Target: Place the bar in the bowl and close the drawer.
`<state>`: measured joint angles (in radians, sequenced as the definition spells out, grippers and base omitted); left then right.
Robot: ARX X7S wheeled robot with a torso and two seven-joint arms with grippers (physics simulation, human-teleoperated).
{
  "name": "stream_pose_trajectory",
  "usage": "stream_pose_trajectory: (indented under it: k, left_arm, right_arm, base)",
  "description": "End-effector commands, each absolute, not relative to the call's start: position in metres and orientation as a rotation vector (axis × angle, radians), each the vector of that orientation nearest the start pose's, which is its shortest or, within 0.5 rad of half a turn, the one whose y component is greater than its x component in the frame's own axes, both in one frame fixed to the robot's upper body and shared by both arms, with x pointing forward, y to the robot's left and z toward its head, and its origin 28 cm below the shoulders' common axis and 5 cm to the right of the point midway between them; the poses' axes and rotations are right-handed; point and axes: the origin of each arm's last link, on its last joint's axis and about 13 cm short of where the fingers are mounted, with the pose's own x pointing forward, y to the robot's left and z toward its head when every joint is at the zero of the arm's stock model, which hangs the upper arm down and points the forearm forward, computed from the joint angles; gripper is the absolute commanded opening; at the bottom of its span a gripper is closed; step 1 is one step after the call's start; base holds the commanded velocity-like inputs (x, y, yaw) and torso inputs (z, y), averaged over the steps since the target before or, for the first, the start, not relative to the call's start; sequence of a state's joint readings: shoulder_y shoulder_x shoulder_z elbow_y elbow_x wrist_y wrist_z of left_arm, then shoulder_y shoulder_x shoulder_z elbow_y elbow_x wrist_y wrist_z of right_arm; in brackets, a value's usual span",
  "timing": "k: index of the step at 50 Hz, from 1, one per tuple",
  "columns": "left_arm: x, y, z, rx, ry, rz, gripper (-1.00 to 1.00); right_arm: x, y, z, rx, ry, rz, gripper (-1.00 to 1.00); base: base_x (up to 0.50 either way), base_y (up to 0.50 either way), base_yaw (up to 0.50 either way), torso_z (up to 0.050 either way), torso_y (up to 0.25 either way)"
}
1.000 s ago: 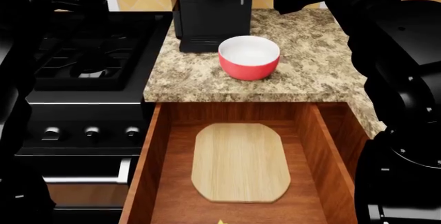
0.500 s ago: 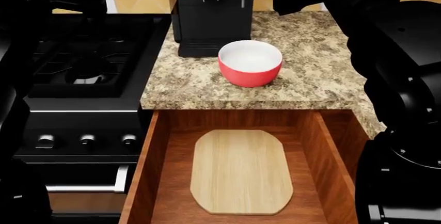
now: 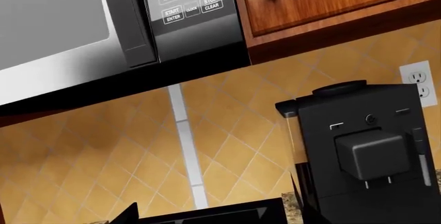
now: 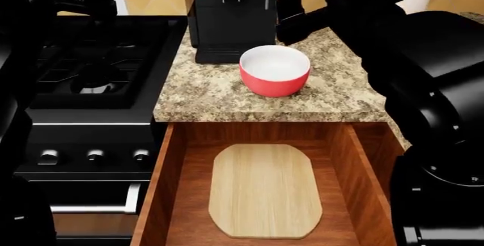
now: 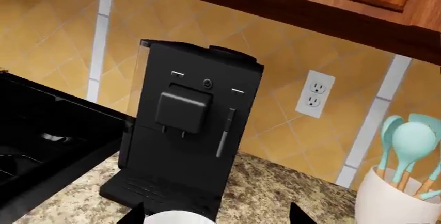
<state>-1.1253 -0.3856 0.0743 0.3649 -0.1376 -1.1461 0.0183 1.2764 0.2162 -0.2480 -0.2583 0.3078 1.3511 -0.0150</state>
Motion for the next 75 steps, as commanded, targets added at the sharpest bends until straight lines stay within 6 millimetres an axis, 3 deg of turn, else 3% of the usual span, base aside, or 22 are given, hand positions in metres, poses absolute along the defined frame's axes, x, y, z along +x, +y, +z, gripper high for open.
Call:
stream_pose_trajectory:
  k: [1, 12, 23, 46, 63, 75]
  left_arm:
    - [0.292, 0.281, 0.329, 0.251, -0.310, 0.122, 1.00]
    - [0.290, 0.282, 0.330, 0.246, -0.312, 0.126, 1.00]
    - [0.287, 0.282, 0.329, 0.249, -0.306, 0.121, 1.00]
    - [0.287, 0.284, 0.326, 0.244, -0.303, 0.120, 1.00]
    - [0.288, 0.283, 0.324, 0.249, -0.295, 0.120, 1.00]
    - [0.289, 0.281, 0.324, 0.256, -0.295, 0.113, 1.00]
  right_arm:
    - [0.300, -0.079, 0.327, -0.382, 0.094, 0.412, 1.00]
    - [0.299, -0.069, 0.324, -0.594, 0.246, 0.705, 1.00]
    - [0.282, -0.061, 0.309, -0.648, 0.596, 1.036, 1.00]
    - [0.268, -0.055, 0.268, -0.655, 0.904, 1.068, 1.00]
    - [0.276, -0.050, 0.240, -0.650, 0.966, 1.062, 1.00]
    - [0.265, -0.046, 0.226, -0.556, 1.026, 1.040, 1.00]
  base:
    - [0.00, 0.00, 0.00, 0.000, 0.000]
    - [0.00, 0.00, 0.00, 0.000, 0.000]
    - [0.00, 0.00, 0.00, 0.000, 0.000]
    - [0.00, 0.00, 0.00, 0.000, 0.000]
    - [0.00, 0.00, 0.00, 0.000, 0.000]
    - [0.00, 0.00, 0.00, 0.000, 0.000]
